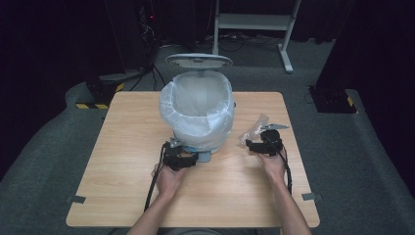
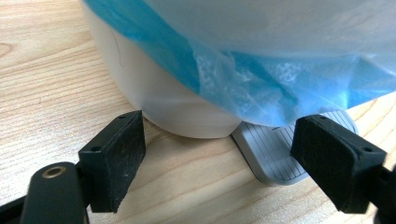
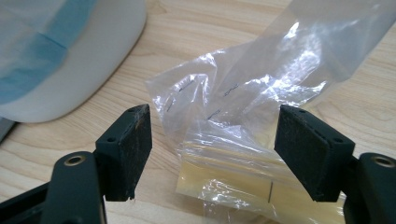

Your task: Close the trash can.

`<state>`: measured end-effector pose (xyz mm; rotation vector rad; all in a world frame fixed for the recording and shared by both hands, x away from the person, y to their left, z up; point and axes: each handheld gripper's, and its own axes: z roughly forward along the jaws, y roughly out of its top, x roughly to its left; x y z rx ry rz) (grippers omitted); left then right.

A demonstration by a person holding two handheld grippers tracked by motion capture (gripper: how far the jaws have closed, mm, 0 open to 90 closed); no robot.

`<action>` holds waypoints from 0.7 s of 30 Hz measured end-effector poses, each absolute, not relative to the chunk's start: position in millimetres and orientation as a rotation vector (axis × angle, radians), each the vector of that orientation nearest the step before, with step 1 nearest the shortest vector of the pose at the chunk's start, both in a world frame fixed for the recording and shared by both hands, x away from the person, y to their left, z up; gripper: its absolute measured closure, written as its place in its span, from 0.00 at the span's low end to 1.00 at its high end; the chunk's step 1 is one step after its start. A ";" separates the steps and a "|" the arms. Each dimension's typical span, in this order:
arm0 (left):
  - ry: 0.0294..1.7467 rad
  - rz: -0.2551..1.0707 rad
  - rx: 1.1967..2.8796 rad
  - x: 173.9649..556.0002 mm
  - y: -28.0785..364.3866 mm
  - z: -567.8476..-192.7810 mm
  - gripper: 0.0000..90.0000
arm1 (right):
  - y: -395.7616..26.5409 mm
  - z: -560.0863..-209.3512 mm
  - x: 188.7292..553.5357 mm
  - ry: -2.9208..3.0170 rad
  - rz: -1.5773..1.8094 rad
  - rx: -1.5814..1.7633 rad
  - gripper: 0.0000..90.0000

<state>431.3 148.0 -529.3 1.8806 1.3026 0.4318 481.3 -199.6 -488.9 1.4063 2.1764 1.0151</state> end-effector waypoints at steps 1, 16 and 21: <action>1.302 0.432 1.881 431.3 148.0 -529.2 0.20 | -198.6 -490.4 482.4 2.182 1.006 1.401 0.31; 1.302 0.432 1.881 431.3 148.0 -529.2 0.20 | -195.3 -510.1 492.9 2.253 0.891 1.418 0.34; 1.302 0.431 1.881 431.3 148.1 -529.2 0.20 | -194.2 -513.1 493.3 2.271 0.852 1.413 0.37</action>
